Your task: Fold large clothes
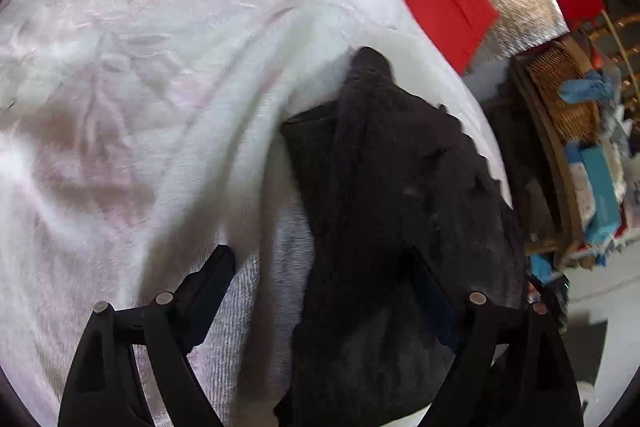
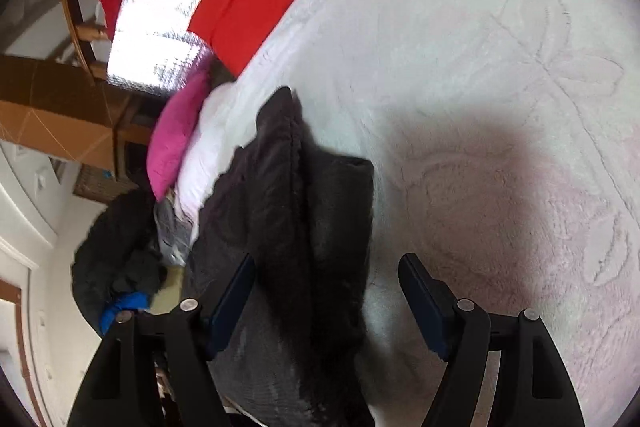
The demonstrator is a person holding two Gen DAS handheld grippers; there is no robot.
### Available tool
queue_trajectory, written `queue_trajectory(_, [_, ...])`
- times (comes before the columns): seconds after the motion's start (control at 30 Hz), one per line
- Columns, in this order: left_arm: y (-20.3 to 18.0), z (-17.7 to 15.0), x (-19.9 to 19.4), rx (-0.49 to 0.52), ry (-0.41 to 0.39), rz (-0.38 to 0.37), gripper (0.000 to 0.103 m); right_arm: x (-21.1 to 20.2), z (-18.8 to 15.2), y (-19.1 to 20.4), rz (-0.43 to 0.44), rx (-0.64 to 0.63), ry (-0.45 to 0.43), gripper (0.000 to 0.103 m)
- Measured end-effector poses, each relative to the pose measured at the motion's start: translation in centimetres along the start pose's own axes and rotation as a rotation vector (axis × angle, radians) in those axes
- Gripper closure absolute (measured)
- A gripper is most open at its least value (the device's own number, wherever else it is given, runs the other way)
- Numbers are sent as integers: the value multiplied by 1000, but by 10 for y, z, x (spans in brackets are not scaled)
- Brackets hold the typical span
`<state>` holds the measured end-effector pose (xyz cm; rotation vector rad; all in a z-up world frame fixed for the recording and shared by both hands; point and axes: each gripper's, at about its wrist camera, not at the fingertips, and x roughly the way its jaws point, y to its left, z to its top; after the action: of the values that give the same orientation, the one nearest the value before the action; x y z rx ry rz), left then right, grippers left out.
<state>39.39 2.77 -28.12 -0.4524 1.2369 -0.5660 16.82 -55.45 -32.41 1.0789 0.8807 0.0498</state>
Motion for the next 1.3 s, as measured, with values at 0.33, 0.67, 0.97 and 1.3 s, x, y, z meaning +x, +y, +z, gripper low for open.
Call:
queue_trajectory(0.33, [-37, -5, 20, 120, 63, -114, 13, 37, 6, 3, 58, -33, 111, 25])
queue_trajectory(0.67, [-44, -9, 46, 85, 153, -222, 10, 72, 12, 16, 179, -78, 217, 21])
queue_trajectory(0.97, [-57, -9, 49, 75, 142, -307, 7, 105, 4, 50, 124, -146, 246, 24])
queue_trajectory(1.3, [-59, -12, 30, 73, 17, -252, 62, 87, -6, 82, -42, -267, 112, 62])
